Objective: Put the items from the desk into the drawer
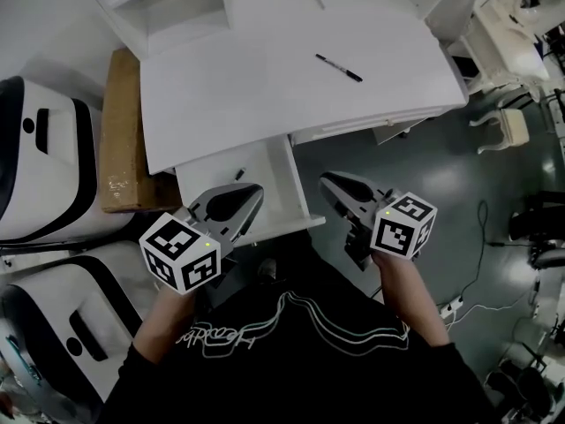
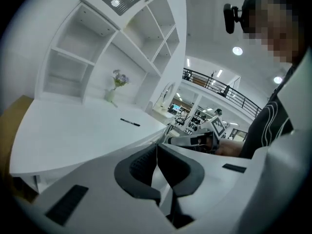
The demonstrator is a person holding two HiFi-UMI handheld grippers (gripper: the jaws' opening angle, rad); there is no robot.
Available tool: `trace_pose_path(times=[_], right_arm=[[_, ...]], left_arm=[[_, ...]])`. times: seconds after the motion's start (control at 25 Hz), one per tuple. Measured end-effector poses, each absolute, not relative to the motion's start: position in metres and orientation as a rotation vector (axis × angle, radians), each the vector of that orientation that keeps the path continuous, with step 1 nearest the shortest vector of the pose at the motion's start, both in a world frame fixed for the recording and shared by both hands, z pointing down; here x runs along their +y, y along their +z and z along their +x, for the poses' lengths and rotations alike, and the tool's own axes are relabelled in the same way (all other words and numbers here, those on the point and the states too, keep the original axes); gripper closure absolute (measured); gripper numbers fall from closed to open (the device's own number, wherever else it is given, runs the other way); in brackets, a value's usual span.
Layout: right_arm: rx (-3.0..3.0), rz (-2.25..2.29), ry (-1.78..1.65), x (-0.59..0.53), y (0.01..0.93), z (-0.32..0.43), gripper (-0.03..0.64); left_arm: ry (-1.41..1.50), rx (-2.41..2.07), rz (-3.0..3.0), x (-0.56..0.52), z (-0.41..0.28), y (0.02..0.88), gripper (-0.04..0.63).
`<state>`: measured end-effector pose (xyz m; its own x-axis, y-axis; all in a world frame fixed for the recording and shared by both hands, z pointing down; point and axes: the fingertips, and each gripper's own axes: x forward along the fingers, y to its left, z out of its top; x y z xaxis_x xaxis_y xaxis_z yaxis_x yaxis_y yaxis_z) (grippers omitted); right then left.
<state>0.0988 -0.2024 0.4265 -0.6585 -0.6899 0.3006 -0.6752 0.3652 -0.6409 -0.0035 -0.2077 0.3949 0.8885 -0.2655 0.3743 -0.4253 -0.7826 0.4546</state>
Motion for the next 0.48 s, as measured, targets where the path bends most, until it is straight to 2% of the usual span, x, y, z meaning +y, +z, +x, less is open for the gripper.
trace_pose_path(times=[0.48], right_arm=[[2.704,-1.431,-1.016,-0.317,0.427,0.208,0.552]], left_arm=[[0.347,-0.565,2.429,-0.277,0.063,0.406,0.574]])
